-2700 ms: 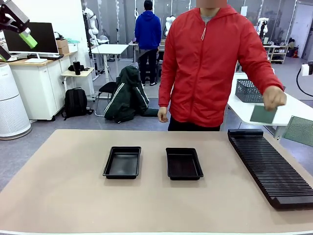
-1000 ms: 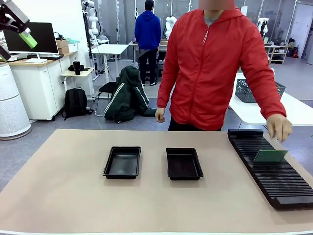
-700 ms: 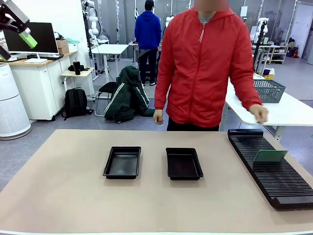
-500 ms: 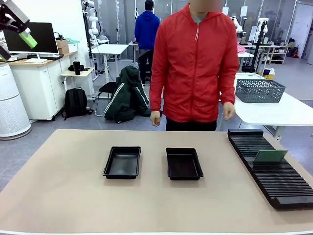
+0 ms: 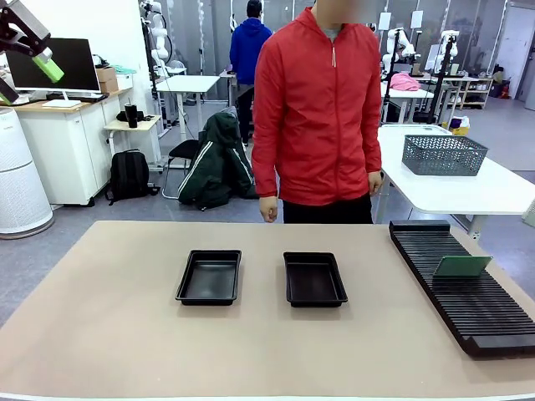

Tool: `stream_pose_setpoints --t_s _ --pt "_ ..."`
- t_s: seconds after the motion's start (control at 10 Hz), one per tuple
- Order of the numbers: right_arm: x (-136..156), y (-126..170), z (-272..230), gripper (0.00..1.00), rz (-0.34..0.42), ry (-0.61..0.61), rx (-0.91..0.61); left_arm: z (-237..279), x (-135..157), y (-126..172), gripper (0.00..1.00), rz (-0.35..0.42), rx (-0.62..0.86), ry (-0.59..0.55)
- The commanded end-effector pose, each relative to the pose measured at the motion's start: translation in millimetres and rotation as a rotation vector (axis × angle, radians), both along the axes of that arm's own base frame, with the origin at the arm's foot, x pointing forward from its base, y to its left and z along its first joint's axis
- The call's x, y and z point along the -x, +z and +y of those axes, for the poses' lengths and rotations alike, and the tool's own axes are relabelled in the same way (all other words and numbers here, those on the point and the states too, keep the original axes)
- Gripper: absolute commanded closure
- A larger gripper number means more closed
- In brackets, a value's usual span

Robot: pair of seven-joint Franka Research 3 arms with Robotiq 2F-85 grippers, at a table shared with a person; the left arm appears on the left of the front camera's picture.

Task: Inspect and transfer BCBs to ESD trays.
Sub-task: Pick up the Blank PCB from the PCB Rack and place it in the left ESD tray.

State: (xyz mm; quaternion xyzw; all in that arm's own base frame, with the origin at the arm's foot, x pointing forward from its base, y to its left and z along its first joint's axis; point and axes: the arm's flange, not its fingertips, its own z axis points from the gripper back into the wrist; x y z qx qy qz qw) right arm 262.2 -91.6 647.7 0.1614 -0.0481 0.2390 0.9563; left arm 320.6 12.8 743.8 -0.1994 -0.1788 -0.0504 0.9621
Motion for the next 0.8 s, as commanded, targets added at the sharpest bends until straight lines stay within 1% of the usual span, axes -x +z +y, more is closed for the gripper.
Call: stream_pose_setpoints --t_s 0.0,0.2,0.4,0.5,0.7 --pt "-24 17 16 0.98 0.027 -0.171 -0.06 1 0 -1 0.0 0.006 -0.007 0.002" --pt "-38 26 32 0.98 0.058 -0.236 -0.102 1 0 -1 0.0 0.006 -0.007 0.002" --pt "-59 32 54 0.98 0.087 -0.286 -0.18 1 0 -1 0.0 0.006 -0.007 0.002" --pt "-70 31 67 0.98 0.108 -0.31 -0.21 1 0 -1 0.0 0.006 -0.007 0.002" --pt "-88 26 94 0.98 0.11 -0.317 -0.276 1 0 -1 0.0 0.006 -0.007 0.002"
